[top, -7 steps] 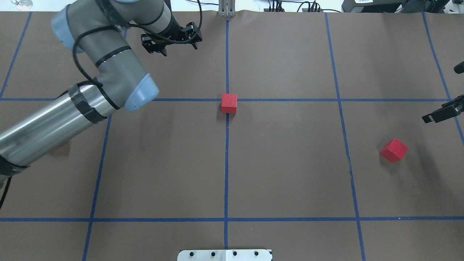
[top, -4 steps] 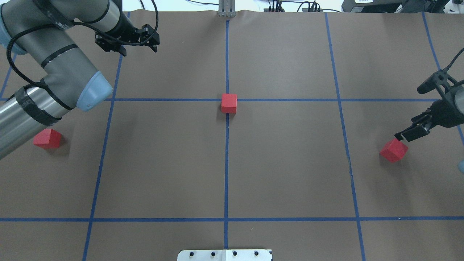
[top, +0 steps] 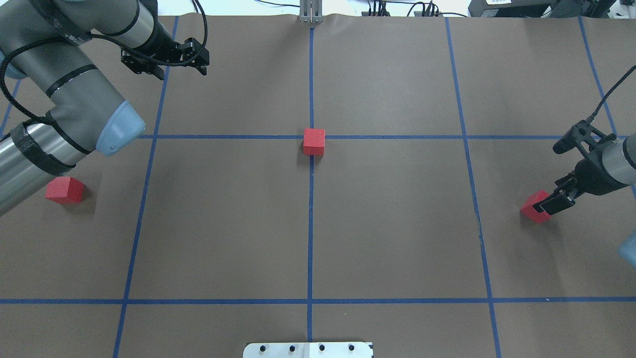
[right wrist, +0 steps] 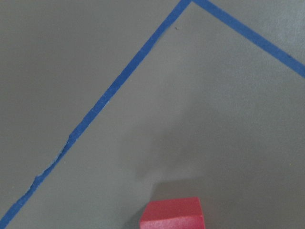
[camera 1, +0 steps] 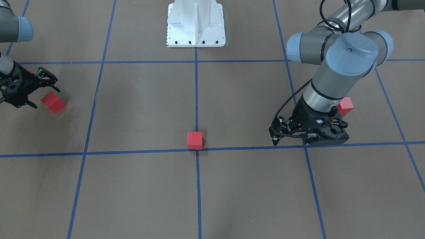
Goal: Form red blocks into L shape at center
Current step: 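Grasp the red cube near the right arm with the right gripper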
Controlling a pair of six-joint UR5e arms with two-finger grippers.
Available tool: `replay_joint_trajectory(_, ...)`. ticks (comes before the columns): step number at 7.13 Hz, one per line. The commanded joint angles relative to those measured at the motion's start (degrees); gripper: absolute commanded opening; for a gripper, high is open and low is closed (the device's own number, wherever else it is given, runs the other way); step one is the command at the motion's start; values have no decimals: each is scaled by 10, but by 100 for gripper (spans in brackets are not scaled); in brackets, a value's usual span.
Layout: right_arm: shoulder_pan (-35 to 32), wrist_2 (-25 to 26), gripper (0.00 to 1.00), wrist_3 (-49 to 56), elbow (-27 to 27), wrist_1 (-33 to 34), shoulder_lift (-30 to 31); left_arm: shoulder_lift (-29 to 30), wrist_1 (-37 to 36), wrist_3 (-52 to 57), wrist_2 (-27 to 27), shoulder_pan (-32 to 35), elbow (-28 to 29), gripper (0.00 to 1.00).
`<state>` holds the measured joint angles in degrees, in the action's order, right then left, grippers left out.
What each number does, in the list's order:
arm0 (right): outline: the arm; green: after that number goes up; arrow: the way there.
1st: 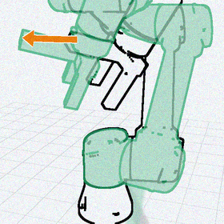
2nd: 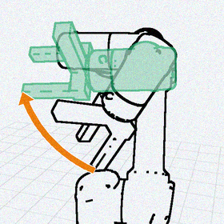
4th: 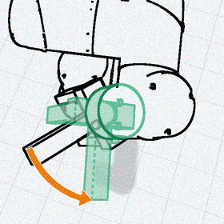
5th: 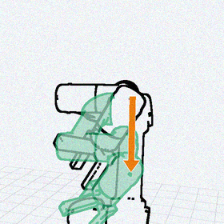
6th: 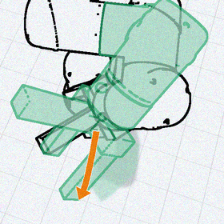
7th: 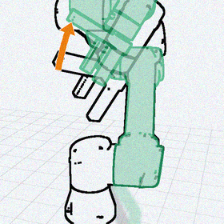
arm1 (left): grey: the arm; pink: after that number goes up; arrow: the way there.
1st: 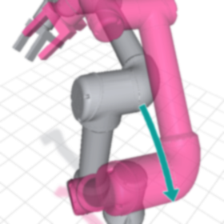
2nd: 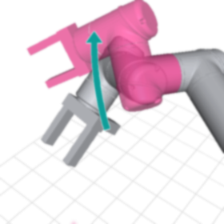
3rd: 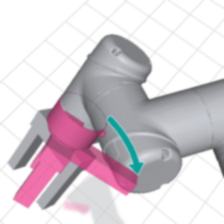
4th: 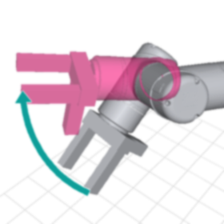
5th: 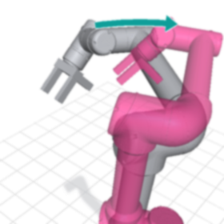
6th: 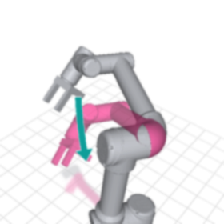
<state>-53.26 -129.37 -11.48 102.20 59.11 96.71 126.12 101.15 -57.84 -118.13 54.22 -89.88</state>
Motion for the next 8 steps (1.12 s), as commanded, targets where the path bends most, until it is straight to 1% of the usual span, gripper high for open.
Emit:
replay_joint_trajectory(1,16,10,99,0,-11,2,2,-4,2,0,0,-1,1,100)
replay_joint_trajectory(2,24,19,99,0,-13,2,2,-4,2,0,0,-2,0,100)
replay_joint_trajectory(4,33,23,99,0,-31,3,2,-10,3,1,-1,-2,0,100)
replay_joint_trajectory(7,35,23,98,1,-31,9,14,-13,10,1,-1,-2,0,100)
replay_joint_trajectory(8,35,26,79,0,-31,12,14,-14,12,1,-1,-2,1,100)
